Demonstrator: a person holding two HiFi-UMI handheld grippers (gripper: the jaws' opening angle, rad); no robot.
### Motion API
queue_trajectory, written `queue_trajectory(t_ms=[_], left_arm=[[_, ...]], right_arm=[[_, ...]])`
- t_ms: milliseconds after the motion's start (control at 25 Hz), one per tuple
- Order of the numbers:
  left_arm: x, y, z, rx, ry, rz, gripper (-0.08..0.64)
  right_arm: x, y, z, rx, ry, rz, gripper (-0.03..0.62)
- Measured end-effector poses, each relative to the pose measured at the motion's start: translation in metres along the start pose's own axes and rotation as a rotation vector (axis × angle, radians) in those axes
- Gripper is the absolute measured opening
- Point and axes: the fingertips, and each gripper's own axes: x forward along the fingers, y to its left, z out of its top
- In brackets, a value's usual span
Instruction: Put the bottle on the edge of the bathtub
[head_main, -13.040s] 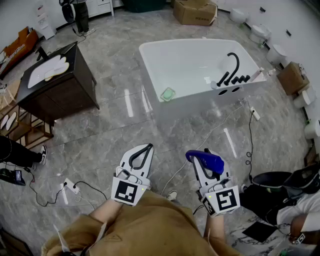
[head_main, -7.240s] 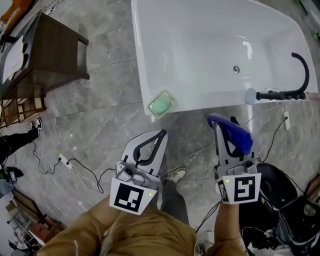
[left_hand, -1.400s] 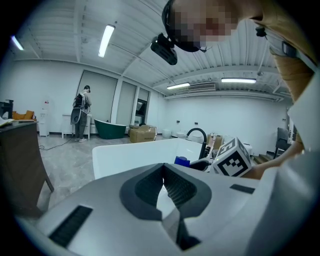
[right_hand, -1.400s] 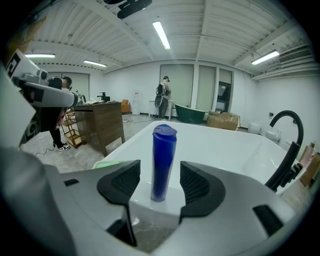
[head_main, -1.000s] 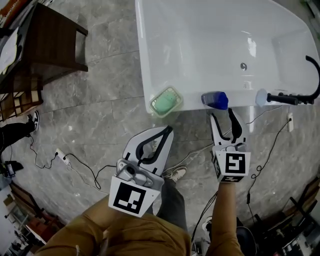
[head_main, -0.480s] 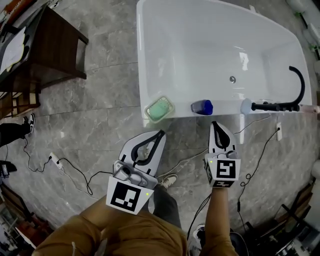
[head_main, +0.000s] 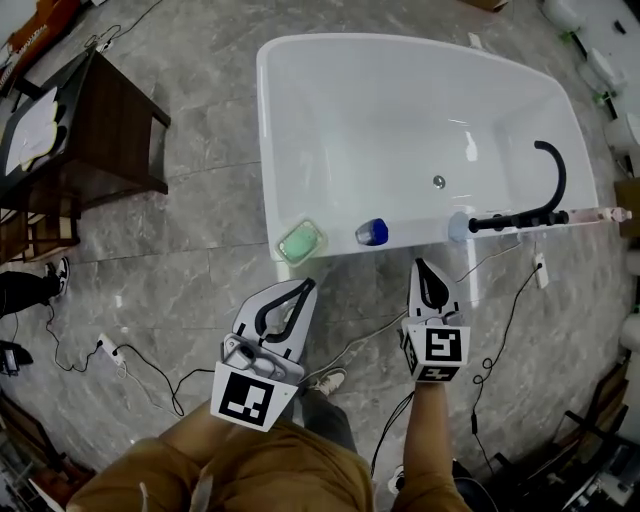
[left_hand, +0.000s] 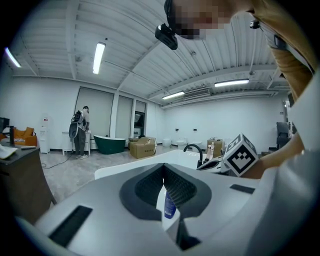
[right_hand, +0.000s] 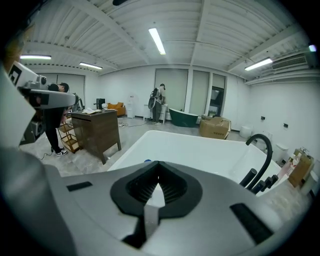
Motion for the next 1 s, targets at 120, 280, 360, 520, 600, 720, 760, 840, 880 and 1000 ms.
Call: queue_trajectory(t_ms=[120, 280, 360, 520, 600, 720, 760, 840, 880, 1000], left_arm=[[-0.003, -0.007, 0.019, 0.018, -0.026, -0.008, 0.006], [-0.007, -0.012, 0.039, 0.029, -0.055, -0.005, 0.008], [-0.010, -0.016, 0.048, 0.039, -0.066, -0.006, 0.006], [-0.018, -0.025, 0.065, 0.070, -0.084, -0.016, 0.008], [-0.023, -0.028, 0.072, 0.064, -0.095, -0.011, 0.008], [-0.030, -0.035, 0.081, 0.059, -0.109, -0.011, 0.006], [-0.032, -0.037, 0.083, 0.043, -0.111, -0.009, 0.006], [-0.036, -0.042, 0.088, -0.001, -0.114, -0.003, 0.008], [-0.038, -0.044, 0.091, -0.007, -0.118, -0.005, 0.008], [-0.042, -0.052, 0.101, 0.019, -0.138, -0.020, 0.008]], right_arm=[[-0.015, -0.001, 0.010, 0.011, -0.014, -0.003, 0.005], [-0.034, 0.001, 0.026, 0.013, -0.037, -0.003, 0.005], [-0.044, 0.000, 0.036, 0.011, -0.052, -0.005, 0.005], [-0.067, -0.005, 0.054, 0.009, -0.079, -0.018, 0.005], [-0.079, -0.007, 0.063, 0.004, -0.097, -0.022, 0.005], [-0.097, -0.006, 0.078, 0.002, -0.131, -0.024, 0.005], [-0.104, -0.005, 0.083, 0.001, -0.142, -0.024, 0.005], [-0.117, -0.001, 0.093, -0.005, -0.164, -0.020, 0.005], [-0.124, 0.001, 0.098, -0.009, -0.174, -0.018, 0.005], [-0.144, 0.006, 0.112, -0.019, -0.207, -0.014, 0.005]])
